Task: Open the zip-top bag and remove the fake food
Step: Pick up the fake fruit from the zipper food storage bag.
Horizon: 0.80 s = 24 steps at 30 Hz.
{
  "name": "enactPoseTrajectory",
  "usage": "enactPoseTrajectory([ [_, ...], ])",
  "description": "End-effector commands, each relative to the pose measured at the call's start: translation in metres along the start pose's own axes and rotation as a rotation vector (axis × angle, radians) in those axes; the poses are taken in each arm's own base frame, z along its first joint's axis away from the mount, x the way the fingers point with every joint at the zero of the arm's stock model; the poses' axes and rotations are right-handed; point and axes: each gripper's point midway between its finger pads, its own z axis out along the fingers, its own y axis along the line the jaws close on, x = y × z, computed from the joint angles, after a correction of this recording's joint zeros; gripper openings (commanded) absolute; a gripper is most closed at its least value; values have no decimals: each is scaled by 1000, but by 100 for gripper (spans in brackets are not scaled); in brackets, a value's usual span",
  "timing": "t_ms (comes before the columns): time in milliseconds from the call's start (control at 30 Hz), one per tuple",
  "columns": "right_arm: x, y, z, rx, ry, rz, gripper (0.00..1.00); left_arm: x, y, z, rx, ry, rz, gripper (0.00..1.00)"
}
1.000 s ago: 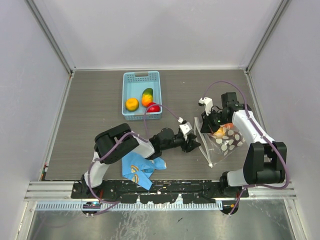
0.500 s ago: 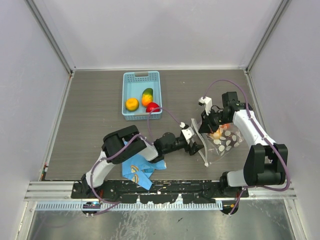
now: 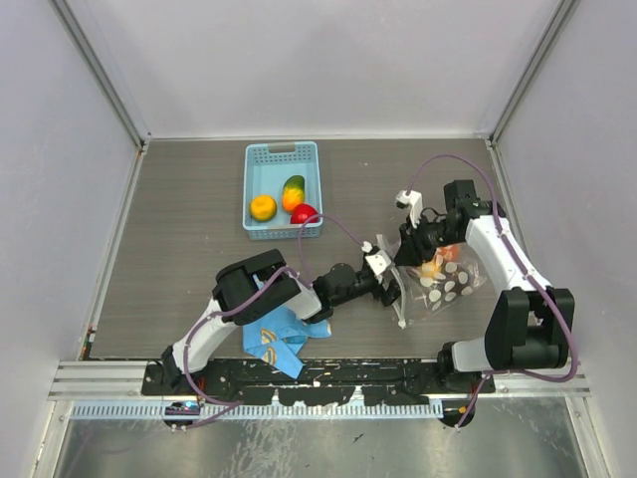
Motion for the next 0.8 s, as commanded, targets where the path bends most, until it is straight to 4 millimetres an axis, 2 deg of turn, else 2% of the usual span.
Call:
enactPoseTrajectory([
  [0, -29, -6, -29, 78, -88, -72, 36, -18, -1, 8, 2, -79, 0, 78],
  [100, -35, -25, -49, 197, -122, -60, 41, -17, -2, 8, 6, -78, 0, 77],
  [167, -33, -46, -59, 320, -106, -24, 41, -17, -2, 8, 8, -79, 0, 77],
  [333, -29, -89, -68, 535, -68, 48, 37, -16, -2, 8, 13, -83, -10, 77],
  [400, -27, -98, -64, 559, -31, 49, 35, -17, 0, 8, 12, -84, -23, 78],
  [533, -26, -104, -46, 526, 32, 51, 33, -15, 2, 8, 11, -80, -36, 79],
  [767, -6, -118, -18, 536, 136, 78, 41, -13, 6, 9, 14, -75, -63, 79],
])
